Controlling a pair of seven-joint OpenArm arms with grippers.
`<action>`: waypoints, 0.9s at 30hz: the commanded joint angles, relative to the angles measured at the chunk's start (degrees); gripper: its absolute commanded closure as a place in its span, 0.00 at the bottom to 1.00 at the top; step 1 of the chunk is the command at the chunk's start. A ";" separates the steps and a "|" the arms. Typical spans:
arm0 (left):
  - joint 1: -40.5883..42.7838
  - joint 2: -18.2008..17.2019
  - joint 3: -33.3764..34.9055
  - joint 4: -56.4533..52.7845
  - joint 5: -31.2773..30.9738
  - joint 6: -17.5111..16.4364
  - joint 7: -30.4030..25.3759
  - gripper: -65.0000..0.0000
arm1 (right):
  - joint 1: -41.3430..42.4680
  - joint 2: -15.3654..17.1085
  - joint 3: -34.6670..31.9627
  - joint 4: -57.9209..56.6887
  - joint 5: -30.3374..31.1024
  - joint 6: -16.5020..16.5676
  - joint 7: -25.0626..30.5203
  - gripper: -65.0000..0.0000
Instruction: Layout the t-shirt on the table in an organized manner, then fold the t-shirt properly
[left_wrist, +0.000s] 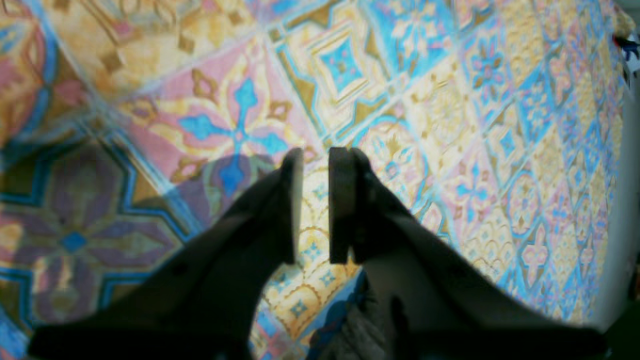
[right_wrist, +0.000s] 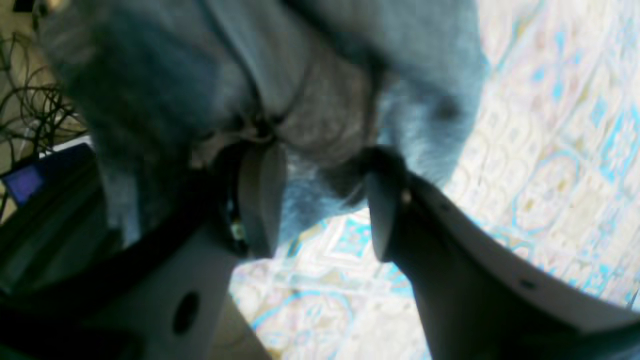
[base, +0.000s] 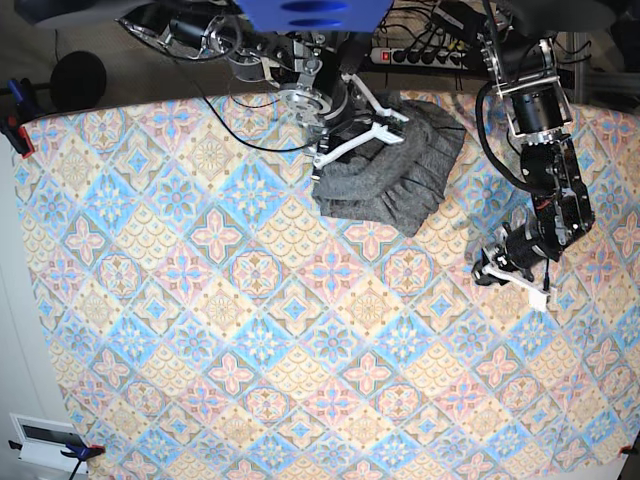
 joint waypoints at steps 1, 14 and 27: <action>-0.89 -1.09 -0.10 0.86 -0.63 -0.42 -0.61 0.86 | -0.52 0.56 -0.99 1.53 0.65 0.30 0.61 0.60; -0.18 -1.18 2.19 0.07 -0.72 -0.42 -1.05 0.86 | 0.00 0.74 -1.43 1.53 0.74 0.30 0.79 0.77; -0.18 -1.27 2.28 -1.07 -0.72 -0.42 -1.05 0.86 | 3.26 -6.03 -3.98 1.61 2.58 0.30 4.39 1.00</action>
